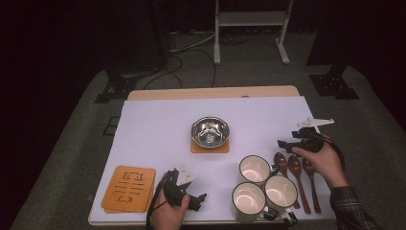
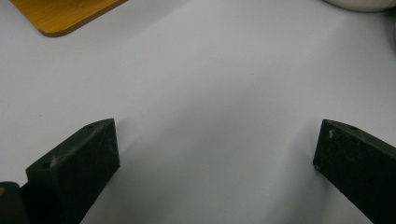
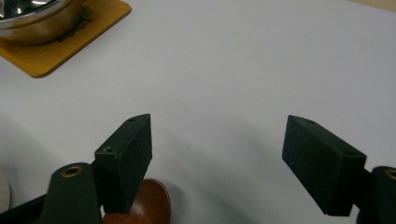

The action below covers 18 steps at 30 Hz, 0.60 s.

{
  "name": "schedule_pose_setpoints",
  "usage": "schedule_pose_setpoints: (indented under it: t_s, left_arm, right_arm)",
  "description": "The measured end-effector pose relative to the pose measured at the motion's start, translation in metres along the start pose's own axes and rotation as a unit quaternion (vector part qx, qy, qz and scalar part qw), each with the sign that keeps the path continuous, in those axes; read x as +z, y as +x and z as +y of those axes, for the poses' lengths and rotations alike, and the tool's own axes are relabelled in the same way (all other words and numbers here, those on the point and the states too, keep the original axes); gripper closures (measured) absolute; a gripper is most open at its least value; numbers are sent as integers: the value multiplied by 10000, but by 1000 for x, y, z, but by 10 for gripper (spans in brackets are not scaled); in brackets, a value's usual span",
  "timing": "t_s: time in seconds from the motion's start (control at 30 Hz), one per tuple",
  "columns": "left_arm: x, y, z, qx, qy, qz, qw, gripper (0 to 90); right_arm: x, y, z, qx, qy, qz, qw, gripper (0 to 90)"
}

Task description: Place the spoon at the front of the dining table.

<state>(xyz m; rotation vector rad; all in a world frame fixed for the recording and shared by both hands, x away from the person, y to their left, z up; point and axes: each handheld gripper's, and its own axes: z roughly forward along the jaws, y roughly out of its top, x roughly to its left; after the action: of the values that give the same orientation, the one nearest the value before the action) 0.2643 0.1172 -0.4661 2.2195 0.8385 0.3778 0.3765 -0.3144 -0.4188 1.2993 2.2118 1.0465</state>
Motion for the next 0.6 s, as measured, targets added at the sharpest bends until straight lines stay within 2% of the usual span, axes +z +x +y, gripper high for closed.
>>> schedule_pose_setpoints:
  t_s: [0.6]
  left_arm:
    - [0, 0, 0, -2, 0, -2, 10000, 0]
  right_arm:
    - [-19, -3, -16, 120, -38, -67, 9999, 230]
